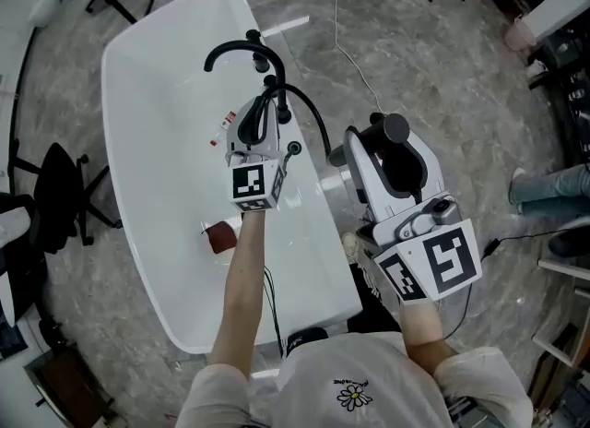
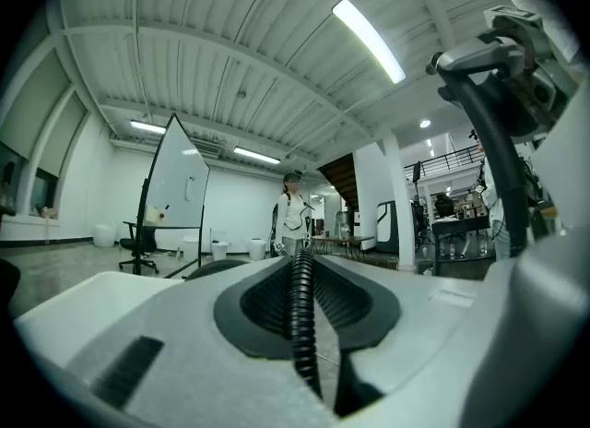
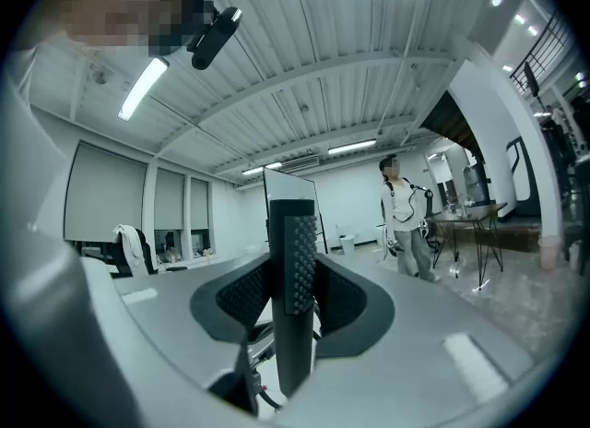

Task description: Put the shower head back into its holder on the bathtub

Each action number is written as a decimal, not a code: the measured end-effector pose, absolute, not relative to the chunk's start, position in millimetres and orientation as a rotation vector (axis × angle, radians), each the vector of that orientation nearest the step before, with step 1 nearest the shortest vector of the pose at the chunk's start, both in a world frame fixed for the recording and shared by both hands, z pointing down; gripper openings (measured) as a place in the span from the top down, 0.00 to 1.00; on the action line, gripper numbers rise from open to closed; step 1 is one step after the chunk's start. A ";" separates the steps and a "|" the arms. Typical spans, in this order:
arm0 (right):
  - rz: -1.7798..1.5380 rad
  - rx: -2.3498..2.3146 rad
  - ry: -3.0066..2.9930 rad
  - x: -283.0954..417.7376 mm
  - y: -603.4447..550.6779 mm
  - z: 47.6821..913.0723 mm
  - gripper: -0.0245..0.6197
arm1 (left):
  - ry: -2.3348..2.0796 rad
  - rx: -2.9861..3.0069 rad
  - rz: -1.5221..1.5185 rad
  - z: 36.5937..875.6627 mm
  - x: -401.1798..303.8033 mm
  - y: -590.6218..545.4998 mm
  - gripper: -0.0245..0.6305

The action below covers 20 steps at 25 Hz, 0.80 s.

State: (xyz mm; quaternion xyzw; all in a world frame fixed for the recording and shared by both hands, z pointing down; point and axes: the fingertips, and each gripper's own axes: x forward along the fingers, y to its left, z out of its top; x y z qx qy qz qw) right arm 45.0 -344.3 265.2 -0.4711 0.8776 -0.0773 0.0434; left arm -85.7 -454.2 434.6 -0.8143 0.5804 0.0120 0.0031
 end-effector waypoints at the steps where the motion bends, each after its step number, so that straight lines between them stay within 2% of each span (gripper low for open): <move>1: -0.251 -1.430 2.693 39.5 -350.8 271.4 0.75 | 1.837 -2.561 0.020 445.7 -89.6 -454.7 0.87; 11: -0.316 -1.344 2.754 3.5 -398.1 315.4 0.75 | 2.005 -2.670 -0.205 575.1 -108.8 -447.5 0.87; 20: -0.336 -1.158 2.745 -34.9 -394.0 295.2 0.75 | 2.137 -2.758 -0.407 659.2 -123.2 -403.0 0.84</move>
